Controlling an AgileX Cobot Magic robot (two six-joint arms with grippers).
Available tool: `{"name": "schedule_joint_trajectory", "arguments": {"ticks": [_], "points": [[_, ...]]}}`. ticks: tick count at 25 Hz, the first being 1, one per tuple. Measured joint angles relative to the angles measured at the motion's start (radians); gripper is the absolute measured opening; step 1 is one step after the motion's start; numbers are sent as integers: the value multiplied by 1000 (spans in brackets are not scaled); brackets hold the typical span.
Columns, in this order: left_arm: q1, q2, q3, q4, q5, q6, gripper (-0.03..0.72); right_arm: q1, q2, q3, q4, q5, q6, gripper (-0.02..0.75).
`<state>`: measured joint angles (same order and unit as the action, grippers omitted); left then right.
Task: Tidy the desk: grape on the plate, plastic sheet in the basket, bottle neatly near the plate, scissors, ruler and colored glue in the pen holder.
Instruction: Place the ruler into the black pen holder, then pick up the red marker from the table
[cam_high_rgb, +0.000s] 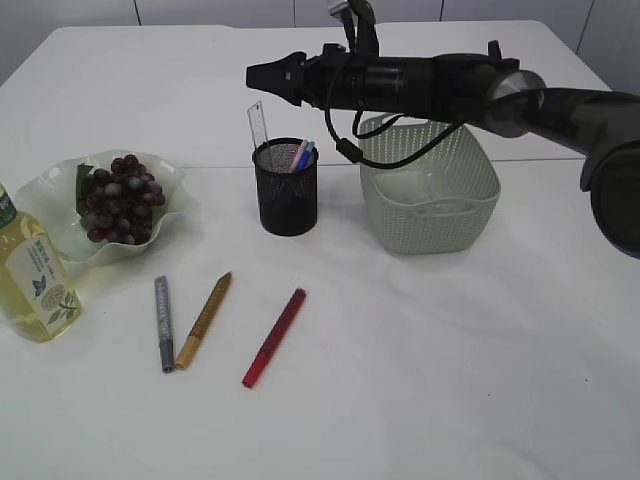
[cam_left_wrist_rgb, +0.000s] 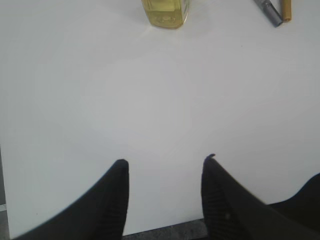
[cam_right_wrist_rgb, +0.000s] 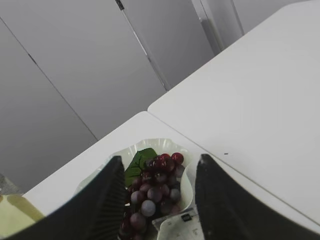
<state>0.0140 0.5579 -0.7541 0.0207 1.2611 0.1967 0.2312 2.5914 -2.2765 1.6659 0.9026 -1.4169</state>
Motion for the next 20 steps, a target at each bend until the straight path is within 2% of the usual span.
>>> {"name": "schedule_joint_trajectory", "arguments": {"ticks": [7,20], "points": [[0,0,0,-4,0,0,339,1,-89,-80,-400,23,436,340],[0,0,0,-21,0,0,326,37,-309,-86,-935,174,861,320]]}}
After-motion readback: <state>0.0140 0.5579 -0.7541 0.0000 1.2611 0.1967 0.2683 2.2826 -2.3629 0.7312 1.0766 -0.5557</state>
